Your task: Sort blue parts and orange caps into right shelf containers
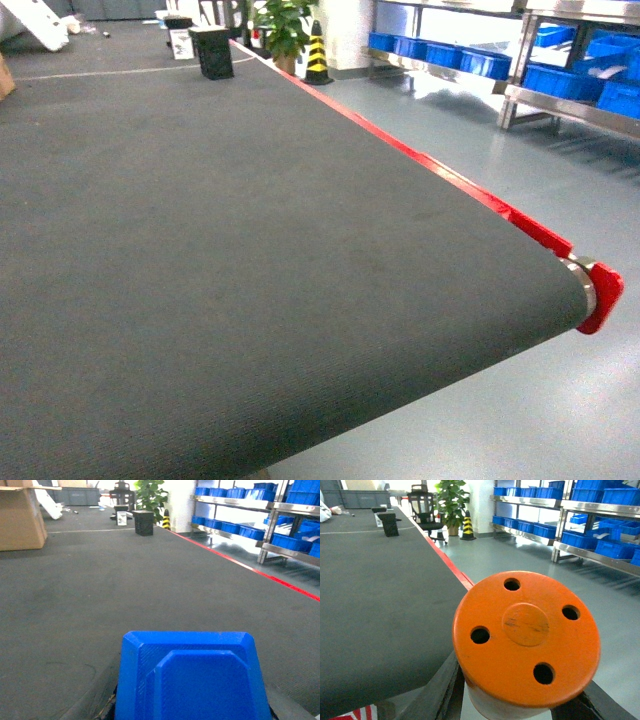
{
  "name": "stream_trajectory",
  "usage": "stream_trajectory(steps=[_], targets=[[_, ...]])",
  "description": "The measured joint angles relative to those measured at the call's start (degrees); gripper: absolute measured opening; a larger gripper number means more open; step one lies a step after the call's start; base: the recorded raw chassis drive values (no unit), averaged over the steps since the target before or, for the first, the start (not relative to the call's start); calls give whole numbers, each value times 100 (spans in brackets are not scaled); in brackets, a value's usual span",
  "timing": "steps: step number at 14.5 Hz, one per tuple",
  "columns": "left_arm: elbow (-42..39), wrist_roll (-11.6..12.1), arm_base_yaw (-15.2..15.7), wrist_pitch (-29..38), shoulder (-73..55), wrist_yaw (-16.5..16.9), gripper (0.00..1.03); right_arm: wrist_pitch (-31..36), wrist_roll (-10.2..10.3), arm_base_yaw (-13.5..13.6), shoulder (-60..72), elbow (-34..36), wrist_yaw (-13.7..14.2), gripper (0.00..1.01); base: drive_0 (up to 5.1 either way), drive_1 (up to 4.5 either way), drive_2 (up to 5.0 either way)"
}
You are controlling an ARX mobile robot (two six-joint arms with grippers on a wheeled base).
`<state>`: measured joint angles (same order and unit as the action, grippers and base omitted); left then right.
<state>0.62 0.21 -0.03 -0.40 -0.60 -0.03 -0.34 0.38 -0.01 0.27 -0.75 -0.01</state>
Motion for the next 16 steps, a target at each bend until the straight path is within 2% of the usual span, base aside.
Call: stream_trajectory(steps=[16], targets=[[0,0,0,0,0,0,43,-2,0,0,0,0,0,41,-159,-159,-159]])
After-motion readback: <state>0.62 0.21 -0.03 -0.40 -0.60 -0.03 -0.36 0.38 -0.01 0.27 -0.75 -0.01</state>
